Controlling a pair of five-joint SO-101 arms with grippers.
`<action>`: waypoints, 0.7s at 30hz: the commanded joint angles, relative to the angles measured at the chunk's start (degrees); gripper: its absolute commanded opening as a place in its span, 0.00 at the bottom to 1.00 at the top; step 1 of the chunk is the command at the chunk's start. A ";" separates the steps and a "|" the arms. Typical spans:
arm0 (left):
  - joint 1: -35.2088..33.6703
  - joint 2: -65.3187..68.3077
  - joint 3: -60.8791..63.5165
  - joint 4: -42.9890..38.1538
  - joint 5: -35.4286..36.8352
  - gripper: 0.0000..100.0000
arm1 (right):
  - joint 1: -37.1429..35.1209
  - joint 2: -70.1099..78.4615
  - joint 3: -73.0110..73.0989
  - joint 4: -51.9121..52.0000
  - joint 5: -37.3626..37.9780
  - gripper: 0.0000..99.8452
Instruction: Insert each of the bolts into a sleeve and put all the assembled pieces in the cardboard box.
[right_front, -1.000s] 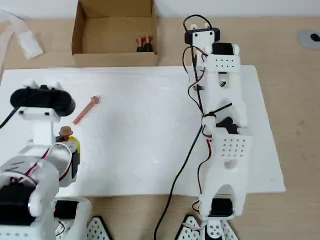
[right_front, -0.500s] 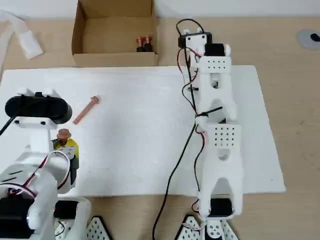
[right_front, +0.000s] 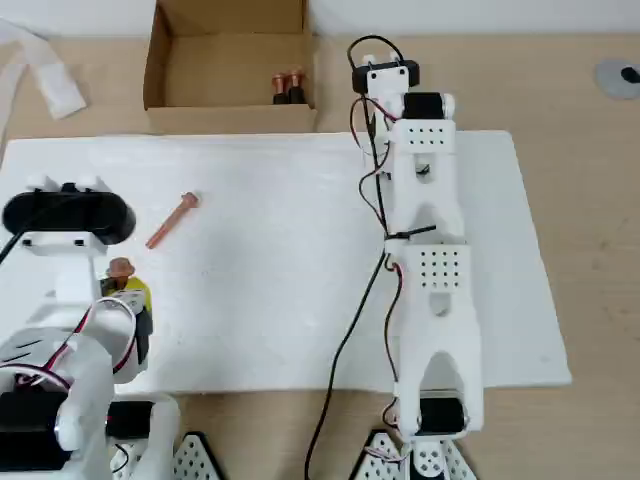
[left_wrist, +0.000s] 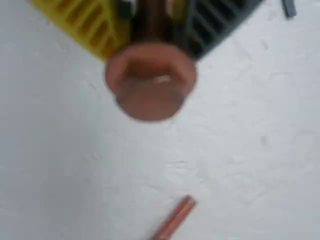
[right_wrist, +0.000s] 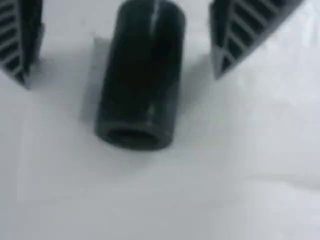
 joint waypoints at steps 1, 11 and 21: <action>-2.02 0.04 -0.18 -1.32 0.00 0.00 | -1.10 2.33 -3.91 -0.70 0.53 0.25; -1.85 0.04 -0.18 -1.32 0.00 0.00 | -1.27 2.86 -5.58 -0.44 0.53 0.15; -1.85 0.04 -0.18 -1.32 0.00 0.00 | -1.27 2.95 -5.58 -0.35 0.62 0.05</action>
